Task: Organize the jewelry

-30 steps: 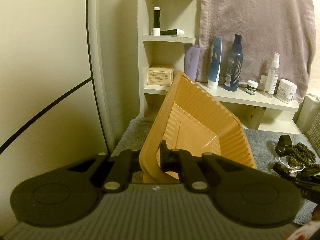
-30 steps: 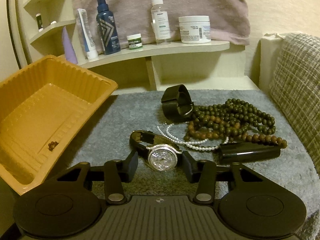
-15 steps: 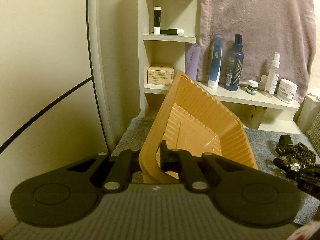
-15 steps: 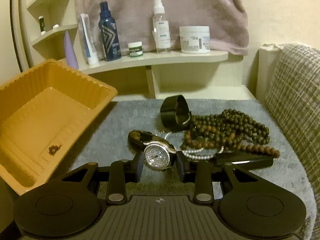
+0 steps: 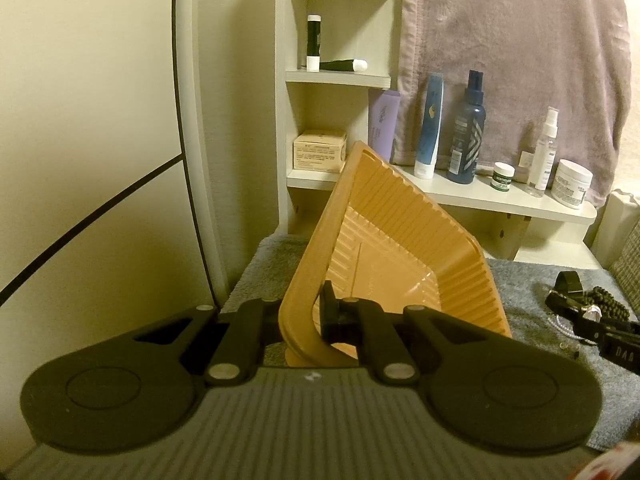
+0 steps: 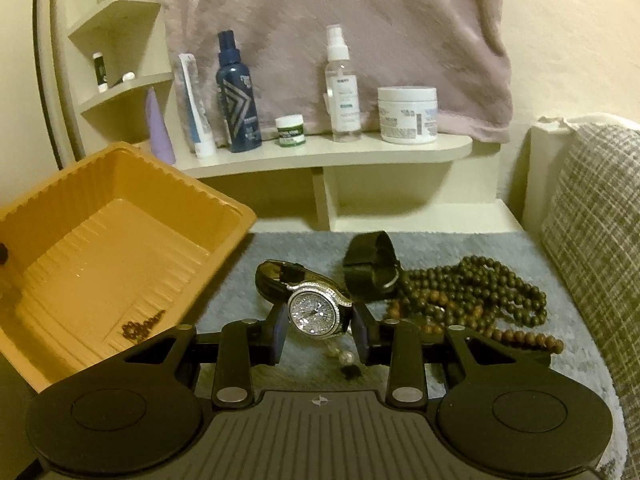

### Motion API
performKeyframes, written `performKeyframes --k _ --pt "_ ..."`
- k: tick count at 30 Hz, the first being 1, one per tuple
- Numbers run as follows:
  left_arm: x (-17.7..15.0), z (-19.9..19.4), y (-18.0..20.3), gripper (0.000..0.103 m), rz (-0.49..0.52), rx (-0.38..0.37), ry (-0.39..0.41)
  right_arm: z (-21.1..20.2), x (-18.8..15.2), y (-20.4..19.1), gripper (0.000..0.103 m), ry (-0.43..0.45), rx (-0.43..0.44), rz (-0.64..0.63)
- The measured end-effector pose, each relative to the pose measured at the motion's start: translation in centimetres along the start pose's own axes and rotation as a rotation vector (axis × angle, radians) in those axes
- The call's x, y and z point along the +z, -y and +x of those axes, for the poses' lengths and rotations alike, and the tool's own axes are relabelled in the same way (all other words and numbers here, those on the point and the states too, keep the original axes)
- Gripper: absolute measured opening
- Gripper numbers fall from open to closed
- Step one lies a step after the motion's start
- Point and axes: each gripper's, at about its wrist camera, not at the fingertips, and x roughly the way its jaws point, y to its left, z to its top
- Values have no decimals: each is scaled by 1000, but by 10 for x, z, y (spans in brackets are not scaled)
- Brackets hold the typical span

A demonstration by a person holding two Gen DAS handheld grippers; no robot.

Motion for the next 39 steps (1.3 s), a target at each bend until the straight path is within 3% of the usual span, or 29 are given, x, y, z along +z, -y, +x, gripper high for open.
performKeyframes --k 13,24,33,39 --pt "1 -1 2 7 -2 -1 1 -5 25 -38 34 35 144 -51" --pt "1 -1 2 7 -5 -3 1 9 10 -88 35 -81 328 -166" --pt "1 -1 2 7 -4 -2 1 20 -1 -97 35 -157 379 -171" --pt "1 0 2 7 -6 -10 0 10 1 -85 37 -113 372 -103"
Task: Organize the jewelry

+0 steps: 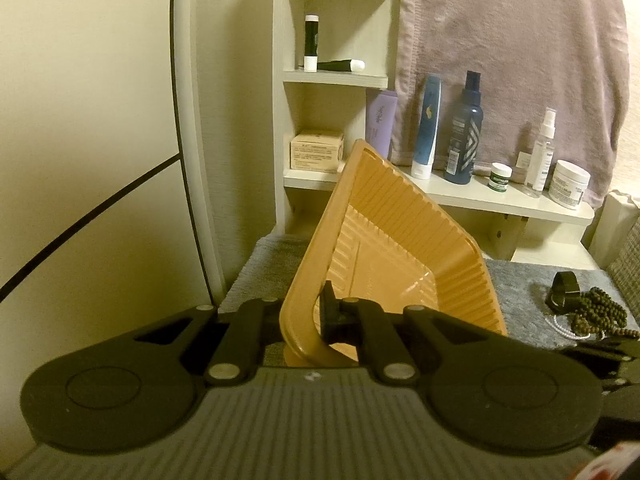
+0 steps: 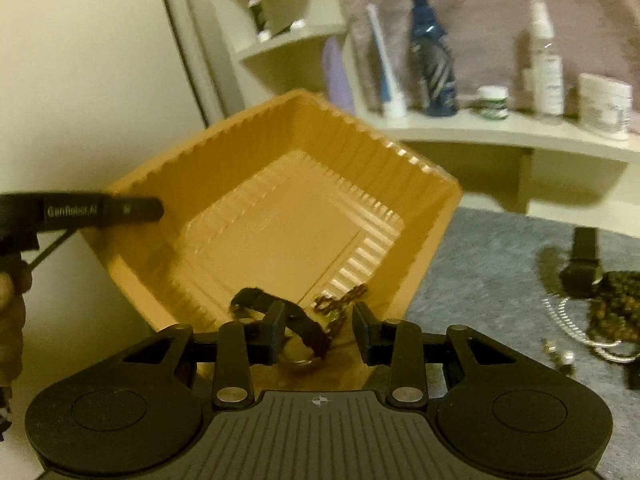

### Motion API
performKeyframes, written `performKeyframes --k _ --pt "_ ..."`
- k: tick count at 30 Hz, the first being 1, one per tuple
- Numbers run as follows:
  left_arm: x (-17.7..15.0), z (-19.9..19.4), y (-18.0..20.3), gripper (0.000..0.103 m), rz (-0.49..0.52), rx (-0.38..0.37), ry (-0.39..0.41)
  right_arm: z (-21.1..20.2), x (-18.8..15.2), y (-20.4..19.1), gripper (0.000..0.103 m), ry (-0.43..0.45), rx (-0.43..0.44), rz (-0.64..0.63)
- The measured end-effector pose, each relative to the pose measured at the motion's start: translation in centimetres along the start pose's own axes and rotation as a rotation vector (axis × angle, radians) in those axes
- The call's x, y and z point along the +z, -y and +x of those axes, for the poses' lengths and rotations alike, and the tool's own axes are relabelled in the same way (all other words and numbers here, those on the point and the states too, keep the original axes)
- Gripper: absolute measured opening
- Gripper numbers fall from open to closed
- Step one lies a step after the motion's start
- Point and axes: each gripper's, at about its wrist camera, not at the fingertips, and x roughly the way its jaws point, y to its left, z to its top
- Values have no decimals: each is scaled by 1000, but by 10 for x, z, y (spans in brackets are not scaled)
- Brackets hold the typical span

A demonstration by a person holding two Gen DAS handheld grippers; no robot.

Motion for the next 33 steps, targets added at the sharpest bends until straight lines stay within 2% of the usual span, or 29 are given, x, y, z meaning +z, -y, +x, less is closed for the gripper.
performKeyframes --k 5,9,13,18,23,33 --pt "-1 0 -1 7 1 -2 2 -24 -9 19 37 68 -148 30" --pt "-1 0 -1 7 1 -2 1 -36 -19 46 37 70 -307 82" --pt "-1 0 -1 7 2 -2 2 -41 -27 68 37 45 -410 81" --pt "-1 0 -1 7 3 -2 1 -41 -32 81 35 26 -446 65" --pt "0 -1 -1 7 5 -1 0 -32 -32 78 25 12 -451 16" --pt "0 0 -1 7 7 1 1 -23 -32 81 16 -2 -455 -6"
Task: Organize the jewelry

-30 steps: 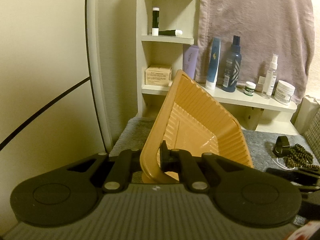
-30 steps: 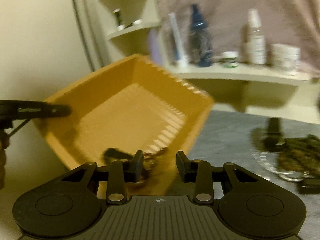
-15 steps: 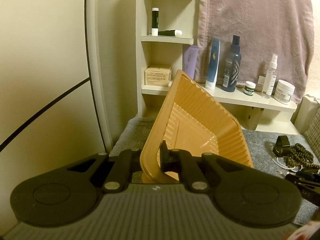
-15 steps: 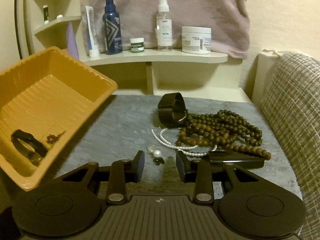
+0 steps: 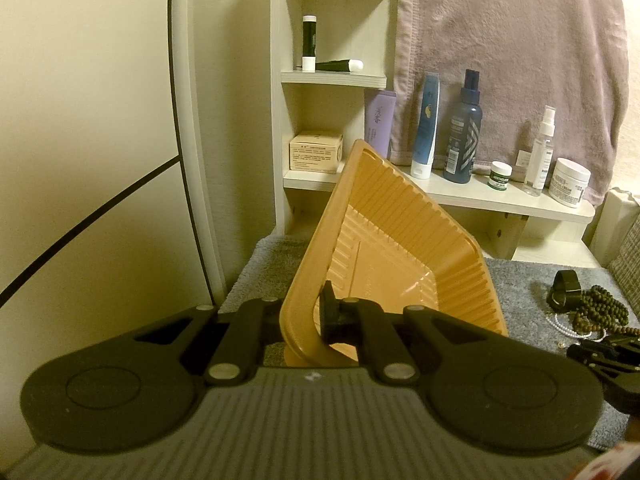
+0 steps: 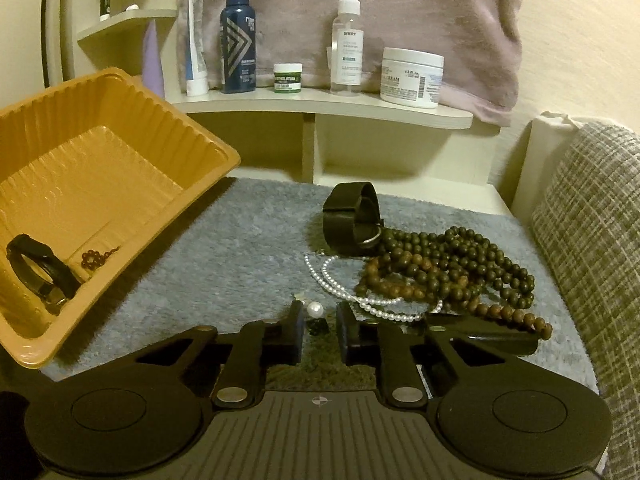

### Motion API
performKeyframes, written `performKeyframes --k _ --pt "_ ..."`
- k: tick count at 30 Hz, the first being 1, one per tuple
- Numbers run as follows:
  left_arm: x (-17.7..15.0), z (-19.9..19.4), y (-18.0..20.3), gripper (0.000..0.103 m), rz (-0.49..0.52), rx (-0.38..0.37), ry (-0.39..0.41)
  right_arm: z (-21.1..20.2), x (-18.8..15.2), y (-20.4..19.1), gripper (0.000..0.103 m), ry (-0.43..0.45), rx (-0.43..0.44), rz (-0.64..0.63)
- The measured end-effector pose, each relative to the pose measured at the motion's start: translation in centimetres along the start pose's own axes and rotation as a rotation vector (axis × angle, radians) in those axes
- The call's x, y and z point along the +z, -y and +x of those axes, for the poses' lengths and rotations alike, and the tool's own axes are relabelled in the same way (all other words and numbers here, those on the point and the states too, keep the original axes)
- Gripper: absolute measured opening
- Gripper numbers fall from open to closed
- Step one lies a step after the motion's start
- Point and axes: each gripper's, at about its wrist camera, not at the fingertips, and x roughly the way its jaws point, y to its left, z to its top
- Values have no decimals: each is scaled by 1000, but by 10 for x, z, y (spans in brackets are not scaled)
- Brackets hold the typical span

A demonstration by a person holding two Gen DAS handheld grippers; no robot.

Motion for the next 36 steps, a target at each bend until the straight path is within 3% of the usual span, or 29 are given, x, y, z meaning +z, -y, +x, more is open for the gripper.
performKeyframes --k 5,14,21,28,36 --pt "0 0 0 7 1 0 0 2 1 -1 10 3 0 -16" --pt "0 0 0 7 0 0 1 -7 8 -7 10 37 12 -36" --pt "0 0 0 7 0 0 1 -27 34 -25 10 98 150 -11" --pt "0 -1 0 7 -1 0 0 -34 49 -57 10 118 289 -71" --pt "0 -1 0 7 -1 1 0 -23 48 -83 10 89 357 -119"
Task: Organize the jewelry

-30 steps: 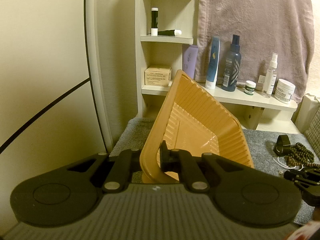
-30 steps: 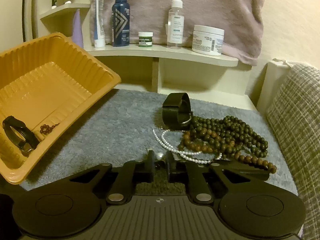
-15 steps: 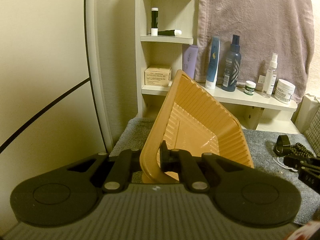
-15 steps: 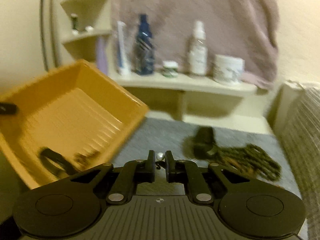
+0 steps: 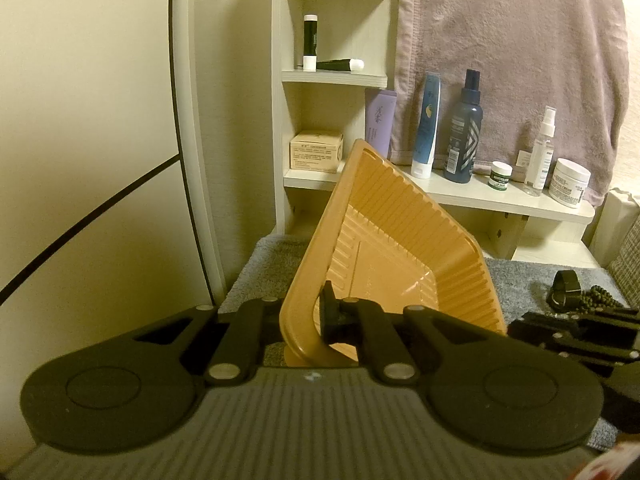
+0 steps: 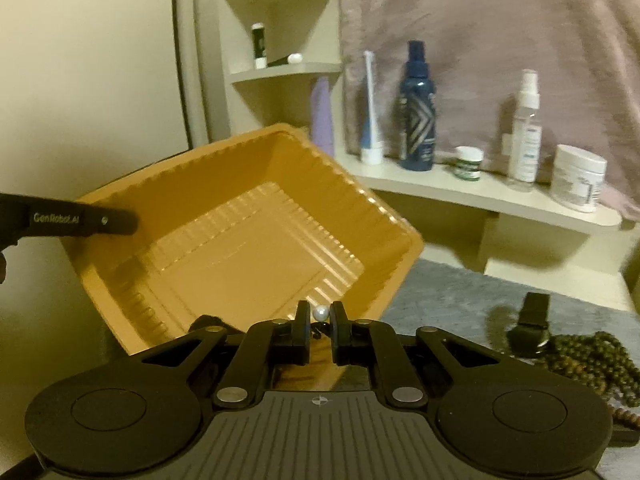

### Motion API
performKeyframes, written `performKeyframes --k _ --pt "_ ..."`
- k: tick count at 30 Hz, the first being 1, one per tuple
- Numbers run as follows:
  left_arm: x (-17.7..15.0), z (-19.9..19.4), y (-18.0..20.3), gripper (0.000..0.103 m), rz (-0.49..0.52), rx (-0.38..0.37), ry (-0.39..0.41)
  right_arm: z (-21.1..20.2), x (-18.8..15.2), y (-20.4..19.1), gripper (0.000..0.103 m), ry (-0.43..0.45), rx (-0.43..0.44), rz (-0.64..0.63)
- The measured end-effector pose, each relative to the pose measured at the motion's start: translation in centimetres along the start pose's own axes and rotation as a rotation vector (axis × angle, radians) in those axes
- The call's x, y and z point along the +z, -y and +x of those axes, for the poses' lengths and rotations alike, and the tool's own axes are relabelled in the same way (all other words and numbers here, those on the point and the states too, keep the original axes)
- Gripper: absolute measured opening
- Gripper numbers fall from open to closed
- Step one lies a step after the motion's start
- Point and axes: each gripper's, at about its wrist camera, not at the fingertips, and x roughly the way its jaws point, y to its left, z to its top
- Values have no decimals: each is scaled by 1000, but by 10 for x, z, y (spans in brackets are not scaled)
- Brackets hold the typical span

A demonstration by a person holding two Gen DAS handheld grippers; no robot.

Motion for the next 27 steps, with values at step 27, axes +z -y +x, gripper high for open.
performKeyframes --k 27 --pt "0 0 0 7 -2 0 -2 2 1 13 40 28 -4 100"
